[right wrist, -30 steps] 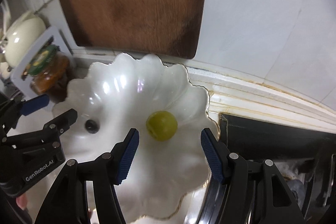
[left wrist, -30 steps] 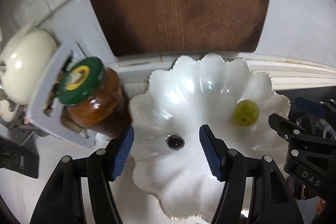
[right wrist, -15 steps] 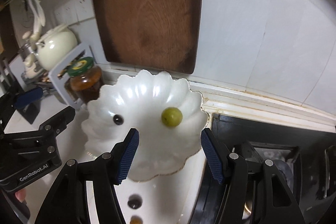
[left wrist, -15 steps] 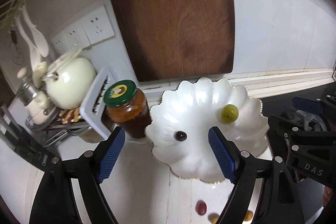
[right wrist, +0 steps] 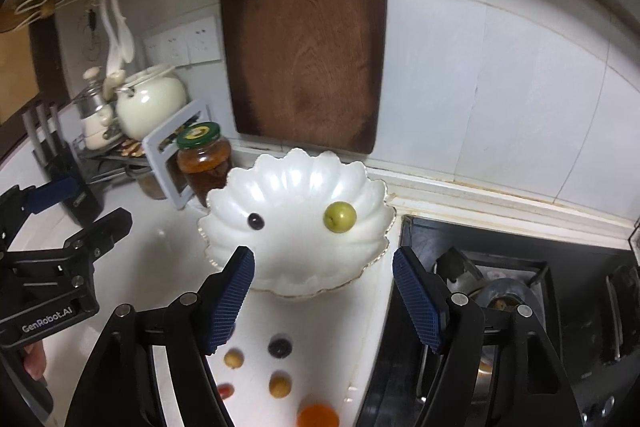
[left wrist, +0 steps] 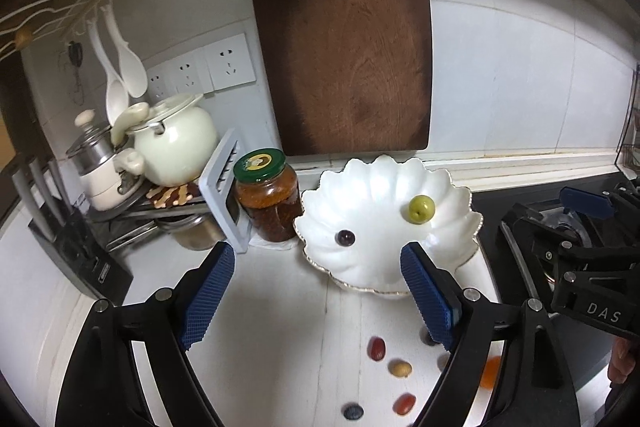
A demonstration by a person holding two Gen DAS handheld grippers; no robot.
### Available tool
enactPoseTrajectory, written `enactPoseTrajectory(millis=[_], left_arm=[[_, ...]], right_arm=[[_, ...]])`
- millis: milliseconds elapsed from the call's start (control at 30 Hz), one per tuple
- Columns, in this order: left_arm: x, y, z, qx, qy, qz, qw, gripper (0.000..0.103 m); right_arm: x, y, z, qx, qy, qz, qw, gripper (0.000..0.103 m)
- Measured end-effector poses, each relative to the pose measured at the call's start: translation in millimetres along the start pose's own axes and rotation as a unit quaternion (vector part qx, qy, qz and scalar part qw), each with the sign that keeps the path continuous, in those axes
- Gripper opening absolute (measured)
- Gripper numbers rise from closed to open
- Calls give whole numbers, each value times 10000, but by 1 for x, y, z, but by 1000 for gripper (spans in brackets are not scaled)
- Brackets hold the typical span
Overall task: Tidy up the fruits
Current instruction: 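Withdraw both tools from the bowl back toward the remaining fruits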
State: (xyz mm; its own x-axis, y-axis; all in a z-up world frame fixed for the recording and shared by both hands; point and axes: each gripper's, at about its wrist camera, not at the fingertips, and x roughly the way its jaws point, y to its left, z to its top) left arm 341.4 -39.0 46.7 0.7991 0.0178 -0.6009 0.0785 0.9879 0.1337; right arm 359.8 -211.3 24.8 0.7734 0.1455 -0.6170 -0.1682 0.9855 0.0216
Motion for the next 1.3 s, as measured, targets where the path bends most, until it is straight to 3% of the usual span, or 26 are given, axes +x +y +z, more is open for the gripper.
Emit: enactPoseTrajectory(millis=[433,800,1300], left_arm=[[-61,10,-33,-251,-275,-241,9990,87],[-98,2,-66,-188,-446,-194,9986,87],[-97,-23,-112,-291,-11,-353,9990,87]], right_arm=[[-63,15,-30,-60,-535,22,9985,73],[-87,18,-69,-219,-507,80,9984,73],[-96,3,-114,-185,-310,103,9993,73]])
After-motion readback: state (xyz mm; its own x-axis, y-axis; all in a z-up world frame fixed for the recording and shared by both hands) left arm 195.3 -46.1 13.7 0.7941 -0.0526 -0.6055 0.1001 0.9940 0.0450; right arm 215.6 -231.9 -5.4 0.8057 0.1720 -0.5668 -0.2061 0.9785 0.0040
